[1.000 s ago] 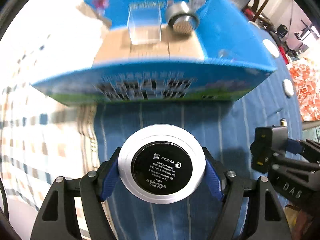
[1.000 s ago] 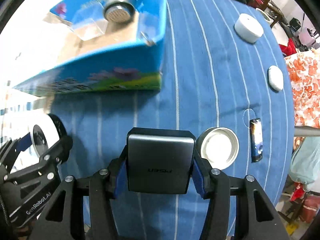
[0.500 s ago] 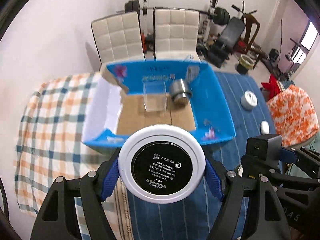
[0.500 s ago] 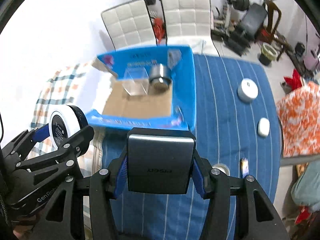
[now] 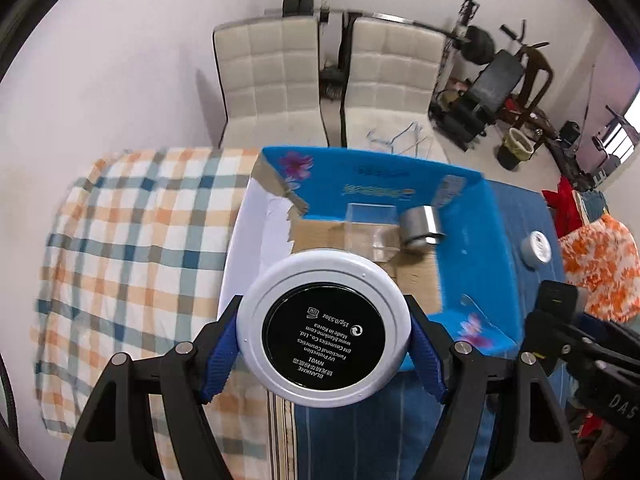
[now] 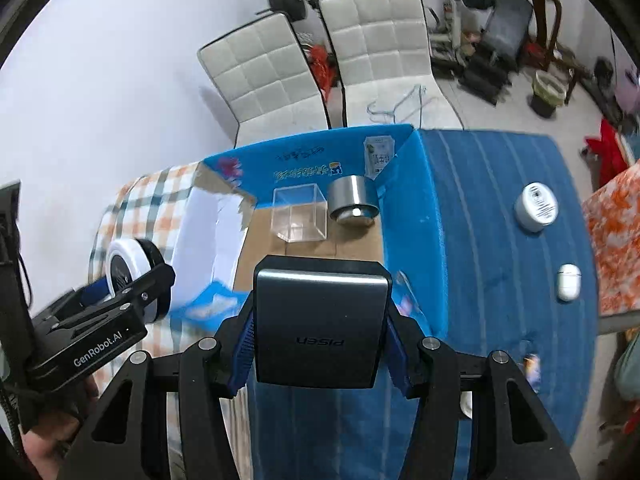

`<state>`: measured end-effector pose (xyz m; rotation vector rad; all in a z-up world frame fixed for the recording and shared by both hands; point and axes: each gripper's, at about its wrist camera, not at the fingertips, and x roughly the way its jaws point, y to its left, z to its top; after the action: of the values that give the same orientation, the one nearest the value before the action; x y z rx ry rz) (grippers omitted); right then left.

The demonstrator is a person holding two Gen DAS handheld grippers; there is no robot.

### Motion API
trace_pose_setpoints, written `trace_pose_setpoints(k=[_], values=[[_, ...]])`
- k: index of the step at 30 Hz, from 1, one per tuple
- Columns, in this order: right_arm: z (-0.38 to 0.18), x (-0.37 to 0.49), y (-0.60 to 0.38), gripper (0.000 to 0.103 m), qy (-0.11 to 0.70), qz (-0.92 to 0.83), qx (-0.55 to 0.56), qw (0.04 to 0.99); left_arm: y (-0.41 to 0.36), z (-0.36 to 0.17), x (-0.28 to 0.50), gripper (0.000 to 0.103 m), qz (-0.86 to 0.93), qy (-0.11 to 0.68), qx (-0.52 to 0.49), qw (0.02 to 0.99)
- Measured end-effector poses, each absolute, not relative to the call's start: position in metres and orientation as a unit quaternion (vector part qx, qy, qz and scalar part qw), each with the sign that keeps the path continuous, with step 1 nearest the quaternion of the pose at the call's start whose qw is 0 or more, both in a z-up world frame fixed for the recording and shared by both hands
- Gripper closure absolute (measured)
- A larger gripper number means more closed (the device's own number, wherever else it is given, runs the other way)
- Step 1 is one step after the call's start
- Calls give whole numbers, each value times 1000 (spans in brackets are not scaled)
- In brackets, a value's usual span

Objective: Organize rigid objects
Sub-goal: 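Carry the puck and power bank into the carton and open both tools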

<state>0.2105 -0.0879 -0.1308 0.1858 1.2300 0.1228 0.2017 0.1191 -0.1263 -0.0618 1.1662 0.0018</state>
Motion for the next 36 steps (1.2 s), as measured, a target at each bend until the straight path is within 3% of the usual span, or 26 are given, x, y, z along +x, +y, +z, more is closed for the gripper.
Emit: trace_pose_setpoints(k=[14,29,33,35,36], values=[[-292,309,-74,46,666,-25,104,739,131,-246,336,30,-14,631,-81,772],[-336,327,-78,45,693,-44,118,710,123,-260,360,25,-34,644,-71,761],[-327,329,-82,30,687,-36,122,716,122,-253,353,24,-26,643,-59,763],[-318,326,-81,23,684,-31,113,720,124,-247,350,5,-18,638,-58,768],[-313,324,-79,17,683,-28,102,723,126,-243,348,1,-11,634,-56,771]])
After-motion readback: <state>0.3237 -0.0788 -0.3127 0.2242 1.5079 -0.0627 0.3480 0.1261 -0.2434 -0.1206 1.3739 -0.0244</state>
